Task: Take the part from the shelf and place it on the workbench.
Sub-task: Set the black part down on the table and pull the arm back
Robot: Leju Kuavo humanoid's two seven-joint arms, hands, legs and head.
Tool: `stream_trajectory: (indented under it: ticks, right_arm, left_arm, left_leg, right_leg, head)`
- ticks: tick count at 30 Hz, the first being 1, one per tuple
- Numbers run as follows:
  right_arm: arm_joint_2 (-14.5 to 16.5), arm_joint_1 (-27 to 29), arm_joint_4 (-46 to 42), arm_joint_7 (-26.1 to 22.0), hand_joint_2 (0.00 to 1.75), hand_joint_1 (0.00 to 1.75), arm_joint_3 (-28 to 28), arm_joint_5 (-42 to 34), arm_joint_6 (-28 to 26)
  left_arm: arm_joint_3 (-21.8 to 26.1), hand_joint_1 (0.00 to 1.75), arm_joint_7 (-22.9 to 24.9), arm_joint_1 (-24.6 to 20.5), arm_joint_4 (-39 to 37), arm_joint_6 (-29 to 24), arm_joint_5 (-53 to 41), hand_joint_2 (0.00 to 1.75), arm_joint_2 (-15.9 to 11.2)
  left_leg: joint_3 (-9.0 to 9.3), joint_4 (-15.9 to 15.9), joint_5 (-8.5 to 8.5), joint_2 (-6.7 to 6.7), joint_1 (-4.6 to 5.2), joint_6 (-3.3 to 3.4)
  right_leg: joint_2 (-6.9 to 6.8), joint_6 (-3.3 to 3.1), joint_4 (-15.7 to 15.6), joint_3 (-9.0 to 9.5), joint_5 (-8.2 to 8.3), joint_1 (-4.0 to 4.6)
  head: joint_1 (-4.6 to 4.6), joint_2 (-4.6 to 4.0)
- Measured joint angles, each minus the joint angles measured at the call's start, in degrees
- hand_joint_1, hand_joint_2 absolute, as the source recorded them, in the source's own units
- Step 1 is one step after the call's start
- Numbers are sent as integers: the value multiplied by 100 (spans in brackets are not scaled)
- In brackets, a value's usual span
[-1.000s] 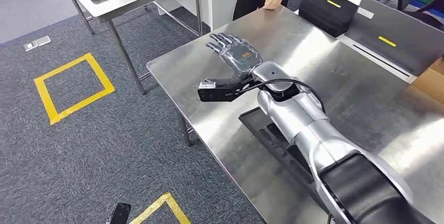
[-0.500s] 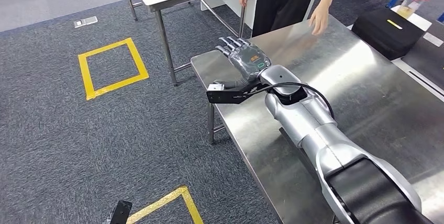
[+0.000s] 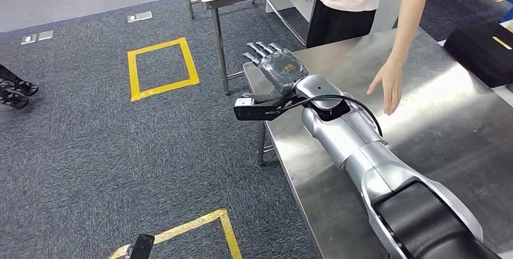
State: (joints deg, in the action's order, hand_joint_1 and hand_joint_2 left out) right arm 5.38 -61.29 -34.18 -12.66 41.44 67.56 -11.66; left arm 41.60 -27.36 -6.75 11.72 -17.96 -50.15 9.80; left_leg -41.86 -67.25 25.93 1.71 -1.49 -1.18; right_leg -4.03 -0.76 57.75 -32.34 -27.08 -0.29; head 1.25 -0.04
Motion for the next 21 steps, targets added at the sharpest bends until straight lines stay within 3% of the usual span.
stream_trajectory:
  ticks: [2, 3, 5, 6, 8, 10, 12, 13, 14, 16, 17, 19, 21]
  right_arm:
    - [-8, -16, -1, 3, 0, 0, -1, 2, -1]
    - [-13, -23, -1, 3, 0, 0, -1, 4, 1]
    - [-19, -31, -2, 3, 0, 0, -1, 9, 6]
    - [-21, -33, -4, 3, 0, 0, 0, 9, 8]
    - [-32, -40, -8, 3, 0, 0, 0, 9, 16]
    - [-58, -37, -4, 3, 0, 0, 0, 9, 31]
    - [-79, -13, 1, 3, 0, 0, 1, 10, 42]
    - [-86, -4, 2, 3, 0, 0, 2, 11, 44]
    - [-89, -4, 2, 3, 0, 0, 2, 11, 46]
    - [-95, -19, 2, 1, 0, 0, 2, 10, 47]
    - [-95, -23, 2, -2, 0, 0, 2, 9, 47]
    - [-82, -16, 2, -7, 0, 0, 9, 8, 45]
    - [-55, -15, 2, -8, 0, 0, 17, 9, 39]
  left_arm:
    - [-4, 0, 0, -18, 0, 15, -13, 0, -2]
    - [-5, 0, 1, -25, 0, 24, -15, 0, -2]
    - [-6, 0, 2, -30, 0, 39, -17, 0, -3]
    - [-5, 0, 3, -29, 0, 43, -17, 0, -2]
    - [-3, 0, 3, -37, 0, 46, -11, 0, -7]
    - [-1, 0, 2, -53, 0, 46, -4, 0, -15]
    - [2, 0, 2, -52, 0, 47, 3, 0, -16]
    - [3, 0, 2, -46, 0, 47, 7, 0, -17]
    - [5, 0, 2, -41, 0, 47, 10, 0, -17]
    - [6, 0, 2, -38, 0, 47, 20, 0, -19]
    - [6, 0, 2, -37, 0, 47, 25, 0, -20]
    - [7, 0, 0, -26, 0, 47, 31, 0, -22]
    - [8, 0, -3, 2, 0, 46, 34, 0, -26]
  left_leg:
    - [367, 629, -168, 211, 35, 39]
    - [432, 755, -178, 249, 54, 67]
    - [424, 790, -189, 121, 80, 143]
    - [427, 809, -206, 61, 81, 179]
    - [441, 851, -248, -59, 65, 266]
    - [435, 863, -267, -192, 51, 308]
    - [428, 862, -272, -358, 49, 315]
    - [428, 860, -275, -443, 48, 314]
    - [430, 858, -279, -525, 44, 309]
    - [427, 852, -292, -669, 40, 282]
    - [413, 850, -304, -728, 42, 256]
    - [371, 863, -344, -830, 34, 181]
    - [335, 879, -368, -874, 8, 106]
  right_leg:
    - [-97, 43, 24, -1, -38, 57]
    - [-144, 65, 32, 0, -53, 94]
    - [-247, 104, 33, 10, -74, 133]
    - [-213, 128, 59, -4, -105, 126]
    - [48, 153, 364, -147, -282, 82]
    - [310, 138, 1099, -492, -592, 37]
    - [362, 169, 1697, -790, -768, 20]
    - [375, 211, 1699, -801, -726, 15]
    - [395, 262, 1464, -699, -596, 5]
    - [583, 351, 661, -335, -255, -46]
    - [673, 354, 348, -193, -131, -66]
    - [756, 298, 127, -96, -45, -57]
    - [635, 202, 98, -82, -1, -44]
  head:
    - [-3, 0]
    - [-10, 0]
    - [-33, 0]
    - [-34, 0]
    - [-39, 0]
    - [-45, 0]
    - [-48, 0]
    - [-48, 0]
    - [-48, 0]
    - [-47, 0]
    - [-45, 0]
    - [-40, 0]
    - [-40, 0]
